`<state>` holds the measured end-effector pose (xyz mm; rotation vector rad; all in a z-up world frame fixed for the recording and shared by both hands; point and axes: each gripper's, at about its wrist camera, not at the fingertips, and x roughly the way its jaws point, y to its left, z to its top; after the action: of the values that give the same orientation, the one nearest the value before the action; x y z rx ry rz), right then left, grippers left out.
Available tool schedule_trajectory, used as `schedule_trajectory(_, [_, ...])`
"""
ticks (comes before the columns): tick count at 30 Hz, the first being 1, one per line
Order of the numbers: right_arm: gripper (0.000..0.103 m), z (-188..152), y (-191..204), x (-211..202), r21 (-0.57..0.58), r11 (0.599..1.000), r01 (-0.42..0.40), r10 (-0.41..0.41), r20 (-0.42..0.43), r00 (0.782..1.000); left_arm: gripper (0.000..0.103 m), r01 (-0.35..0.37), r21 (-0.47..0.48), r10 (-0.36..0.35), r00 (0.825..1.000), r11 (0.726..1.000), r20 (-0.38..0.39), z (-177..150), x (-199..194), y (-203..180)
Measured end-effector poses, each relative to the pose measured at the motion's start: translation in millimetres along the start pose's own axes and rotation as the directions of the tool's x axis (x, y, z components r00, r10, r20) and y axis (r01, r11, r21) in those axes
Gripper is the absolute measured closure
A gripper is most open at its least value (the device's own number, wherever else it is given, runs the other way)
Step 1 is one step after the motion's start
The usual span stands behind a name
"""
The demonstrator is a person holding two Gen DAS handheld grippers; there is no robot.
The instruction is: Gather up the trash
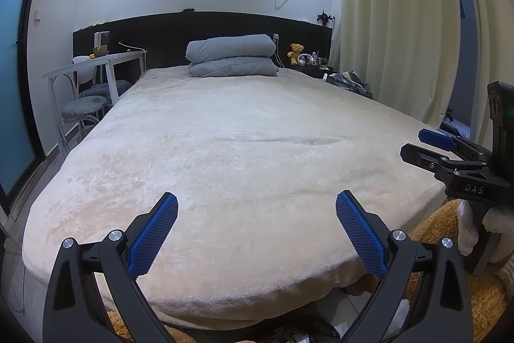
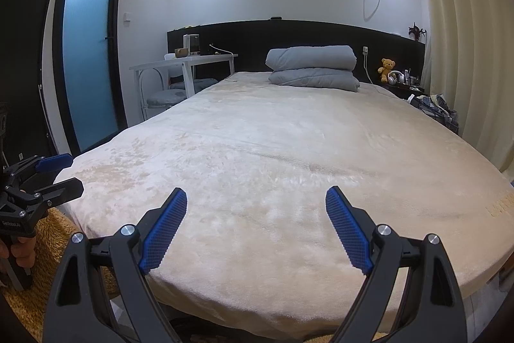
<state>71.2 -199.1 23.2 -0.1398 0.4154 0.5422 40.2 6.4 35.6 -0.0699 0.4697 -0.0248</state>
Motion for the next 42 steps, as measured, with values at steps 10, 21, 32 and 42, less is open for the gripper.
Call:
schedule_trajectory(10, [0.016, 0.2, -0.2, -0.2, 0.0, 1.0, 0.0, 0.0, 0.0, 1.0, 0.006, -0.005, -0.005, 0.005, 1.0, 1.0, 0.001, 0.7, -0.8, -0.3])
schedule_trajectory(21, [0.016, 0.7, -0.1, -0.2, -0.001, 1.0, 0.0, 0.0, -0.001, 1.0, 0.006, -0.004, -0.005, 0.004, 1.0, 1.0, 0.003, 0.7, -0.9, -0.5])
schedule_trajectory(32, [0.015, 0.9, 0.5, 0.0, -0.007, 1.0, -0.001, 0.001, -0.004, 1.0, 0.006, -0.003, -0.007, 0.003, 1.0, 1.0, 0.006, 0.8, -2.8, -0.5])
schedule_trajectory(42, [0.016, -2.3, -2.0, 0.4, -0.02, 1.0, -0.003, 0.003, -0.008, 1.0, 0.006, -0.001, -0.004, 0.001, 1.0, 1.0, 0.007, 0.8, -5.0, -2.6])
